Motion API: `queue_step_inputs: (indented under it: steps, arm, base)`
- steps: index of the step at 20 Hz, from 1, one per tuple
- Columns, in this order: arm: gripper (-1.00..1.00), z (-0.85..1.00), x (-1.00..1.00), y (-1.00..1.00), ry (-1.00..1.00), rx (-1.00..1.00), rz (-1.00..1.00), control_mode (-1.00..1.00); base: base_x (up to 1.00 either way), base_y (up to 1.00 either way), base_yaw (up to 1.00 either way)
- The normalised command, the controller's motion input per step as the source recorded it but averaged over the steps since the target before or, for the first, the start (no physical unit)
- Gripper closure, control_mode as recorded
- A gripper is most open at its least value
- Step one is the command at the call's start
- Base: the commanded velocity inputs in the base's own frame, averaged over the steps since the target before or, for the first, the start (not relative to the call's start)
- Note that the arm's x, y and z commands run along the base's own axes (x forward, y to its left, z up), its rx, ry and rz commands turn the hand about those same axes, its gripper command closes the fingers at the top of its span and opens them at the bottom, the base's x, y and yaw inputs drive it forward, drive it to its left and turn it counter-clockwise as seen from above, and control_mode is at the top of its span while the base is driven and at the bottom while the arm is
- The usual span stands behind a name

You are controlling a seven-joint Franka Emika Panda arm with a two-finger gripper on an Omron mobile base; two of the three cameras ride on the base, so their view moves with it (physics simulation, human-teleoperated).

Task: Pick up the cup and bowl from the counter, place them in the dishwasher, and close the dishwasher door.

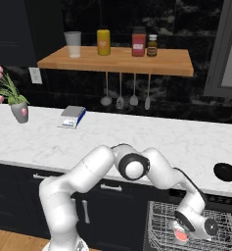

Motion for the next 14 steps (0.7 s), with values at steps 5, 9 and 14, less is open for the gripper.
queue_step_inputs:
  steps: [5,9,14]
  arm:
    - [-1.00,1.00,-0.15,0.00,-0.06,0.00,0.00,-1.00]
    - [-1.00,1.00,-0.10,0.00,-0.08,0.00,0.00,-1.00]
    - [-1.00,1.00,-0.08,0.00,-0.06,0.00,0.00,-1.00]
  base:
    - [0.00,0.00,0.00]
    - [0.00,0.00,0.00]
    - [0.00,0.00,0.00]
